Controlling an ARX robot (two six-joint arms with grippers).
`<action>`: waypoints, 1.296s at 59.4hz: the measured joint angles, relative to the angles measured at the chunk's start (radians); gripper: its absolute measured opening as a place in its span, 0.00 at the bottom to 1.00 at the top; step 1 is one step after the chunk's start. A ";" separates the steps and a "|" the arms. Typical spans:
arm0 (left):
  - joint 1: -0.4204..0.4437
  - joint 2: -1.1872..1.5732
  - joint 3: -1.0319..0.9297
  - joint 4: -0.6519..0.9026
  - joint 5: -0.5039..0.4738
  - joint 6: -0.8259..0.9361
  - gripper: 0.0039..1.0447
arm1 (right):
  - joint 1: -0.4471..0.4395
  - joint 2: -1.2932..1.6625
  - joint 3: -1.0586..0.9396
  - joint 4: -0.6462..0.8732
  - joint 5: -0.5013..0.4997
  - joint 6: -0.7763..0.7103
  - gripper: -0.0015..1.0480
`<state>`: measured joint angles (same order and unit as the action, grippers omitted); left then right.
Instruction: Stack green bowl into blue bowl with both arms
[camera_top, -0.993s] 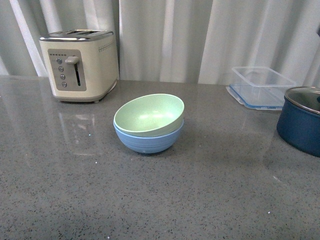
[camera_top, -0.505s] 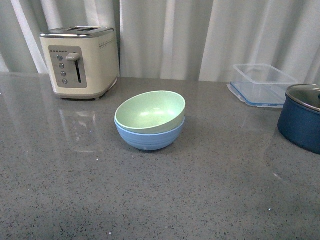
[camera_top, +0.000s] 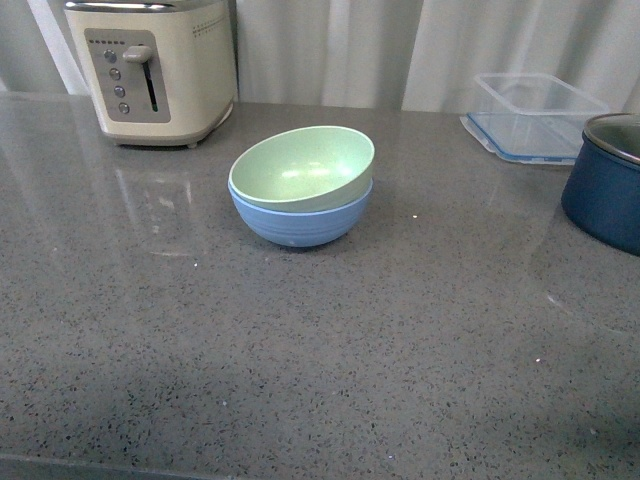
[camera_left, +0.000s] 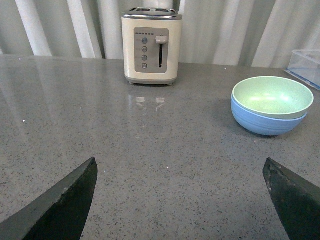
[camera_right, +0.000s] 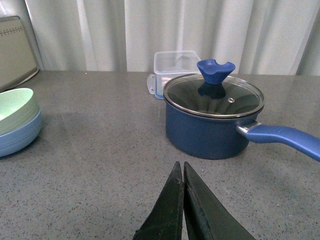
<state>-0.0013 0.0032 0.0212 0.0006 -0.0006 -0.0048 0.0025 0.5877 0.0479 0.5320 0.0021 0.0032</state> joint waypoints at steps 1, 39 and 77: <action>0.000 0.000 0.000 0.000 0.000 0.000 0.94 | 0.000 -0.006 -0.006 0.000 0.000 0.000 0.01; 0.000 0.000 0.000 0.000 0.000 0.000 0.94 | 0.000 -0.301 -0.043 -0.242 0.000 0.000 0.01; 0.000 0.000 0.000 0.000 0.000 0.000 0.94 | 0.000 -0.581 -0.042 -0.526 -0.002 0.000 0.01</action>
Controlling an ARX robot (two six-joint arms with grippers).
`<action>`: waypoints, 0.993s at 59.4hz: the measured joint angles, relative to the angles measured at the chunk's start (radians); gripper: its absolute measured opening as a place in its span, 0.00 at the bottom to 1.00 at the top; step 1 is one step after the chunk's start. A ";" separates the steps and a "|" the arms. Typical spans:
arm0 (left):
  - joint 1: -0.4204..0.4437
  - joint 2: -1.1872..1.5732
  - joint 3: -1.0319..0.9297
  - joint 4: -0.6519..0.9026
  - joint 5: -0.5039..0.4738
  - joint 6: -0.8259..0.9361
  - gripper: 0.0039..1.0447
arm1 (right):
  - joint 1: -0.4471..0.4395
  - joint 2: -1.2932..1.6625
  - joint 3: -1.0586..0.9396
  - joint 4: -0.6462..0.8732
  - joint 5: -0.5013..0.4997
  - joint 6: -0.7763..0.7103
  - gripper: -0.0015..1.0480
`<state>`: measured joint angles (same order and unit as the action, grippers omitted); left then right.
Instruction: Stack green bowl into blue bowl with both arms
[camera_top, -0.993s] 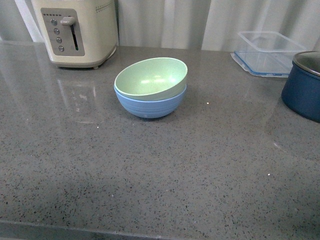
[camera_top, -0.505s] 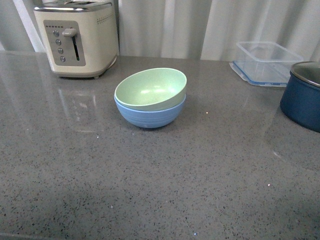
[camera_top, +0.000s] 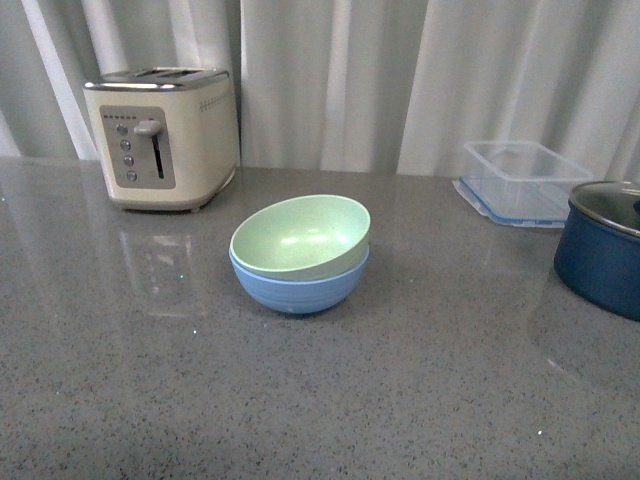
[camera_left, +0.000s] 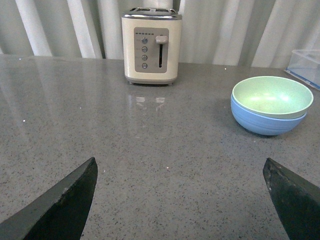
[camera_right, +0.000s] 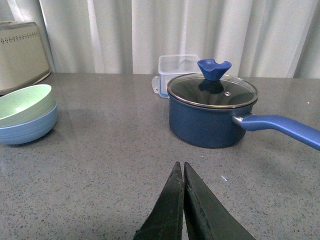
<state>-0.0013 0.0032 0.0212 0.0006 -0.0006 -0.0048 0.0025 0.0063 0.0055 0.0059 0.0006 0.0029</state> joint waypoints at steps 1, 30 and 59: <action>0.000 0.000 0.000 0.000 0.000 0.000 0.94 | 0.000 -0.001 0.000 -0.001 0.000 0.000 0.01; 0.000 0.000 0.000 0.000 0.000 0.000 0.94 | 0.000 -0.001 0.000 -0.005 0.000 -0.001 0.69; 0.000 0.000 0.000 0.000 0.000 0.000 0.94 | 0.000 -0.002 0.000 -0.005 0.000 0.000 0.90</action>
